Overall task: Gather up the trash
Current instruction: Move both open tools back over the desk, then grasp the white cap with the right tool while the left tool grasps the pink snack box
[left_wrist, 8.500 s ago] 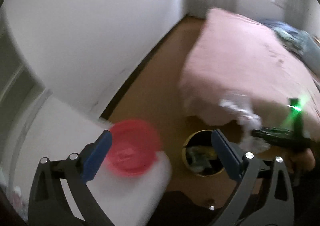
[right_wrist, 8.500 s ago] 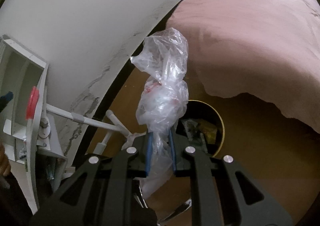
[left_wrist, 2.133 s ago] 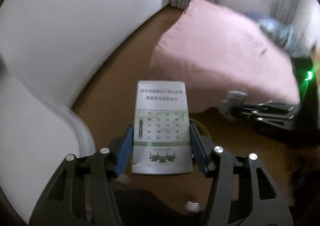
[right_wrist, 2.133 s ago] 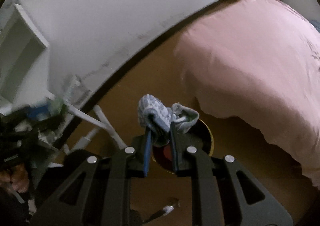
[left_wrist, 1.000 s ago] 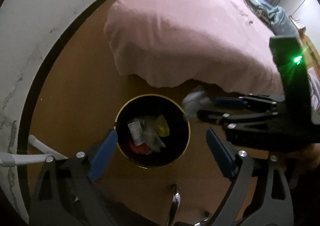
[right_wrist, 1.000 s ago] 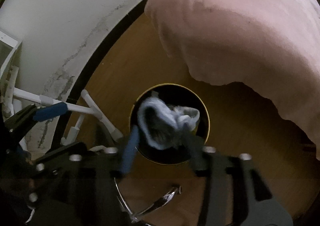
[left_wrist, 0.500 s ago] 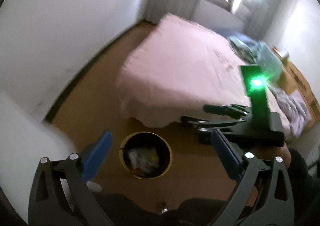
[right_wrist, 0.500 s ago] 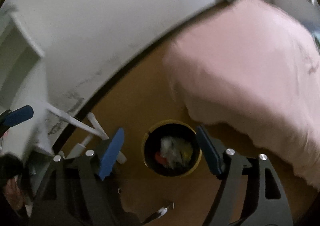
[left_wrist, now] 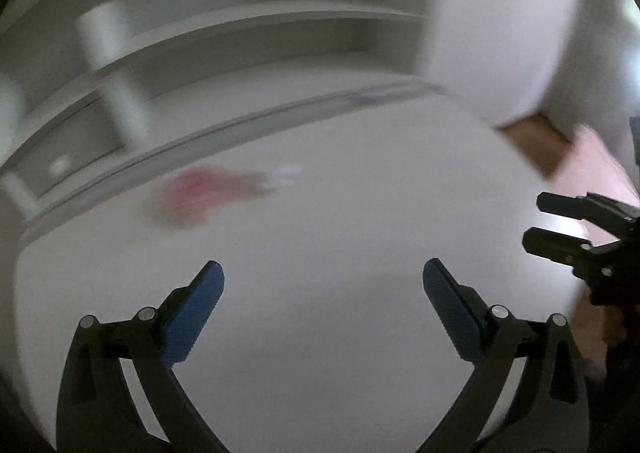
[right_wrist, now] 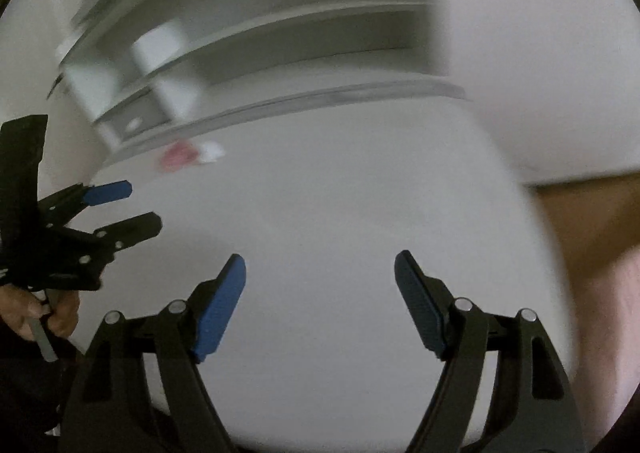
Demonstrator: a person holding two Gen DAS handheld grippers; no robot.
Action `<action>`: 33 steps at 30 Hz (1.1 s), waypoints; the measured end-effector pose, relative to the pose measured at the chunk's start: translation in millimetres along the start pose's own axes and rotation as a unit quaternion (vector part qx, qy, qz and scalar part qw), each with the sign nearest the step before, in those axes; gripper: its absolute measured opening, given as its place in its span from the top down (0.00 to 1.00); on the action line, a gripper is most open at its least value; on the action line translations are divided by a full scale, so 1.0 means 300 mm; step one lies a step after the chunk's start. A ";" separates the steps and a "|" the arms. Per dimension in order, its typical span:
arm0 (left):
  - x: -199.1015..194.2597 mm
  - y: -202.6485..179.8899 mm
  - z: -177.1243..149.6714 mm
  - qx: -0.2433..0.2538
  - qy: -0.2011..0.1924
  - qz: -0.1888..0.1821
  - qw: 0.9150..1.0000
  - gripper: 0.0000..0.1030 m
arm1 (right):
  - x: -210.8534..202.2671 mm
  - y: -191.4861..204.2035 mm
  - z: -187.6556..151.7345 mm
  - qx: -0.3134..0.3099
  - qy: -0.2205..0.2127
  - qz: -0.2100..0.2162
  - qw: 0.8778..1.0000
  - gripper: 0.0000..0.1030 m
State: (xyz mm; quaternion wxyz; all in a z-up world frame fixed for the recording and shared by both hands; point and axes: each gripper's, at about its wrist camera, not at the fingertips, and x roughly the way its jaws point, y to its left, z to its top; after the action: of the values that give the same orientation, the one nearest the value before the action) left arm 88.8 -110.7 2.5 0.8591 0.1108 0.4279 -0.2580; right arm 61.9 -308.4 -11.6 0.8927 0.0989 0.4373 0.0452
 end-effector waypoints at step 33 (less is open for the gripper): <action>0.370 0.348 0.150 0.001 0.034 0.016 0.999 0.07 | 0.223 0.169 0.225 -0.089 0.033 0.029 0.995 0.70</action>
State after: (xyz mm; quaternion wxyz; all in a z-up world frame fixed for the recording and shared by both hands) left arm 231.1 -79.9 -61.1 0.8477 0.1276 0.4550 -0.2410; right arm 156.6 -257.0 -12.0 0.8813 0.0299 0.4579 0.1134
